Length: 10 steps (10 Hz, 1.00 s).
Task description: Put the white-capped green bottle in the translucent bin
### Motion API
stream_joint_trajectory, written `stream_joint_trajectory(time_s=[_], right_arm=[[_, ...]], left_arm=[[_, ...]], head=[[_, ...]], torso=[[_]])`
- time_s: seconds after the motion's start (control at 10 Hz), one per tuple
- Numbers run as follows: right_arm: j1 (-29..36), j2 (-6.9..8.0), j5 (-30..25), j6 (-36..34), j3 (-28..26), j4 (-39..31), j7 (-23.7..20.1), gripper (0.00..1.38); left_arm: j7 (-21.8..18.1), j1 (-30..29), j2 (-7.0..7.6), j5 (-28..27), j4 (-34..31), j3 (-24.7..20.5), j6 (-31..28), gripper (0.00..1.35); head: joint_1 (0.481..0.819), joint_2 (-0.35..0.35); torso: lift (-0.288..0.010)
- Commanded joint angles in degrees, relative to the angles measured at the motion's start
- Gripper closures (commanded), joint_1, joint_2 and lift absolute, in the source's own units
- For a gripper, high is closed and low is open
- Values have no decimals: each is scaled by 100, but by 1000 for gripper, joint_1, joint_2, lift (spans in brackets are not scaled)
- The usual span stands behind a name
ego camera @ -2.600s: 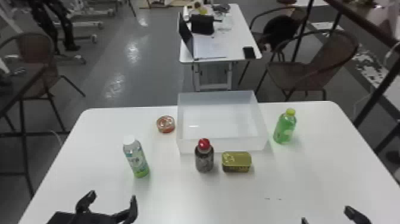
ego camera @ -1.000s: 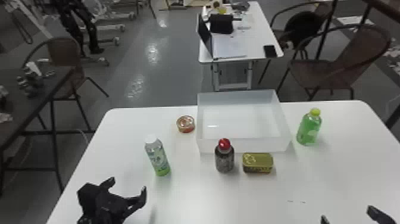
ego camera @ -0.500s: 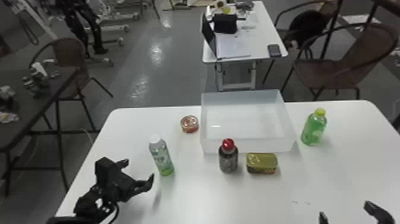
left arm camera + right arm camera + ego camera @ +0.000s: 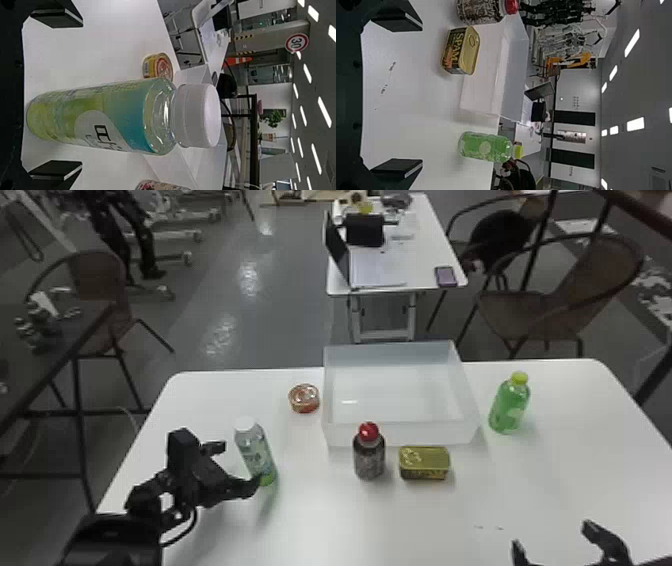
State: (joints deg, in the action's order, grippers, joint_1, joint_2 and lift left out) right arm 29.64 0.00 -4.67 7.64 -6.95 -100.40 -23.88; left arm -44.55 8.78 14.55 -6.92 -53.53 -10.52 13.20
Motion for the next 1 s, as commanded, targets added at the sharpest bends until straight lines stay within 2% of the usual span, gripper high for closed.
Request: stream_joint_trajectory(time_s=[0.0, 0.2, 0.3, 0.4, 0.5, 0.6, 0.7, 0.9], right_arm=[[-28, 5, -8, 0, 0, 38, -20, 93], [-90, 5, -43, -17, 0, 117, -90, 93], [-125, 5, -69, -26, 0, 143, -125, 93], [-160, 5, -78, -26, 0, 170, -161, 99], [-187, 5, -96, -61, 0, 187, -205, 114], [-195, 5, -113, -79, 0, 187, -222, 133], [-178, 5, -87, -79, -17, 179, -222, 134], [-169, 5, -78, -79, -17, 179, -231, 134]], left_arm=[[-107, 361, 83, 68, 563, 235, 69, 41], [-318, 765, 180, 182, 1222, 560, 148, 38], [-326, 879, 180, 182, 1301, 621, 192, 44], [-353, 985, 180, 191, 1398, 630, 262, 107], [-493, 1126, 198, 218, 1592, 639, 385, 260], [-555, 1126, 198, 182, 1600, 665, 289, 730], [-511, 1099, 171, 147, 1600, 674, 324, 812], [-485, 1090, 127, 86, 1600, 665, 368, 823]], head=[[695, 122], [695, 105], [695, 99], [695, 95], [695, 93], [695, 91], [695, 90], [695, 86]], torso=[[-29], [-29], [-29], [-29], [-29], [-29], [-29], [-29]])
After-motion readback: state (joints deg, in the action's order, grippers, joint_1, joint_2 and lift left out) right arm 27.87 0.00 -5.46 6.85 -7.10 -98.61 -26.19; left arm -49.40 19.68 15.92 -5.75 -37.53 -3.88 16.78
